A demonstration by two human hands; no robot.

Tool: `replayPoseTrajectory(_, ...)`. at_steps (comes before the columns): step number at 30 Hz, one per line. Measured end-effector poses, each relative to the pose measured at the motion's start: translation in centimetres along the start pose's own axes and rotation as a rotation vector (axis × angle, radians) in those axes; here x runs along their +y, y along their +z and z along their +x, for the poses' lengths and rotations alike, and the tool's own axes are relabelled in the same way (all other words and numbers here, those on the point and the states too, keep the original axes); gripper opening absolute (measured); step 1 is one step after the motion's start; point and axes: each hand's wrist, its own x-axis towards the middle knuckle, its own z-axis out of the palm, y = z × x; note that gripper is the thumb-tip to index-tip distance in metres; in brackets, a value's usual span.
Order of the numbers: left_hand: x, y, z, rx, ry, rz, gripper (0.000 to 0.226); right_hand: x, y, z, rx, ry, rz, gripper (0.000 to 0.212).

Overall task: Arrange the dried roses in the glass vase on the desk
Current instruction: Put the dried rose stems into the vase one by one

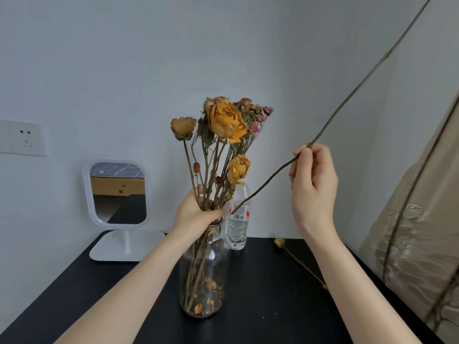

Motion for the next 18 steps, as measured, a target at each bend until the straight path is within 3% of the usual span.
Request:
replayPoseTrajectory(3, -0.2, -0.3, 0.2, -0.004, -0.053, -0.102, 0.022, 0.5, 0.3, -0.1, -0.022, 0.056, 0.016, 0.026)
replayPoseTrajectory(11, -0.6, -0.4, 0.2, -0.071, -0.068, -0.177, 0.02, 1.4, 1.9, -0.3, -0.116, 0.122, 0.049, 0.026)
replayPoseTrajectory(18, -1.1, -0.1, 0.4, -0.061, -0.053, -0.171, 0.019, 2.2, 3.2, -1.1, -0.299, 0.194, 0.006, 0.02)
